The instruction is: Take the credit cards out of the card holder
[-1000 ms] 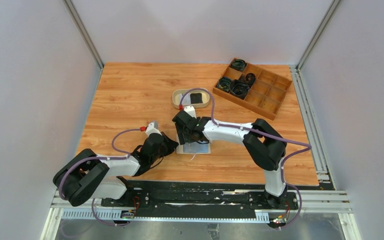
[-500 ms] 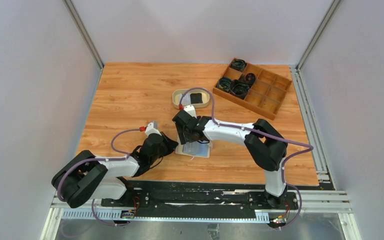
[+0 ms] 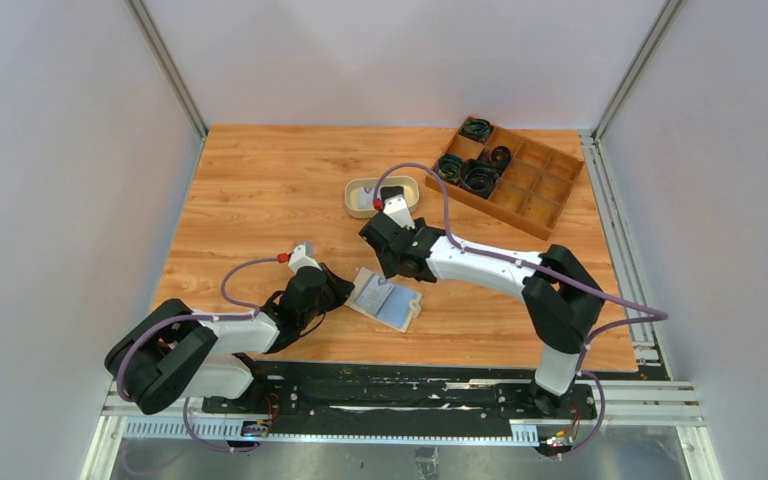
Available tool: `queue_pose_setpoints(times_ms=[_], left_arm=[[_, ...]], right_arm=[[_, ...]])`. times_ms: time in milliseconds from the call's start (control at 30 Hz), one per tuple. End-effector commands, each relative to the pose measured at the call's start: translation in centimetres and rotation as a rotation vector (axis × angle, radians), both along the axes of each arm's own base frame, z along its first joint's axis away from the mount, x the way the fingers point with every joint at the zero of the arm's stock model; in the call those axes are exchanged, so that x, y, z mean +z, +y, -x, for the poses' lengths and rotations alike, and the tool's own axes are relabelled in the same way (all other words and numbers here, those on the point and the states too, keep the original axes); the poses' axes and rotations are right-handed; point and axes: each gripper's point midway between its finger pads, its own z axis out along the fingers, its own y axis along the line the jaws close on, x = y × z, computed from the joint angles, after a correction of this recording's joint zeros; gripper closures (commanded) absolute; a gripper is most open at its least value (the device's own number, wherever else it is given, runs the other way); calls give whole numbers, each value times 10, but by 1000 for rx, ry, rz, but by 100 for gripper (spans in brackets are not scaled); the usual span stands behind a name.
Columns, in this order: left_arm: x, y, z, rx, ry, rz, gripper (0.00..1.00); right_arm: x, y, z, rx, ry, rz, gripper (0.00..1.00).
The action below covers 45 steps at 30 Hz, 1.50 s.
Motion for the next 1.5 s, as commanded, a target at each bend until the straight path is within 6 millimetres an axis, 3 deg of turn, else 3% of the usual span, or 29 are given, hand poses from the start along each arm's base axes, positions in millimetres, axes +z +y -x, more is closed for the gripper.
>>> queue_pose_setpoints(times_ms=[0, 67, 133, 200, 300, 400, 467, 700, 800, 1033, 1167, 1333, 1467], left_arm=[[-3, 7, -5, 34, -9, -36, 100], [-3, 7, -6, 40, -8, -35, 100], [-4, 10, -5, 52, -3, -36, 100], [-7, 14, -4, 75, 7, -38, 100], [-10, 20, -2, 107, 14, -36, 100], [-13, 26, -1, 141, 24, -30, 100], [-16, 31, 1, 165, 35, -33, 100], [-23, 40, 5, 228, 63, -14, 100], [-23, 43, 4, 255, 68, -5, 100], [-16, 43, 1, 268, 62, -1, 100], [-6, 42, -1, 265, 38, -4, 100], [9, 43, -4, 270, 11, -8, 100], [15, 48, -3, 287, -3, -10, 100]], right_arm=[[0, -2, 13, 19, 57, -101, 25], [-17, 9, 31, 23, 168, -267, 25], [-22, 27, 44, 42, 244, -474, 26], [-15, 46, 56, 97, 299, -651, 27], [-16, 63, 64, 129, 343, -770, 28], [-9, 71, 67, 138, 339, -857, 31], [7, 72, 65, 156, 300, -902, 31], [51, 56, 47, 149, 110, -902, 32], [62, 62, 41, 163, 96, -901, 31], [56, 81, 38, 183, 143, -927, 31], [55, 90, 24, 171, 149, -737, 31], [19, 103, 18, 139, 256, -556, 31], [2, 108, 20, 95, 306, -454, 32]])
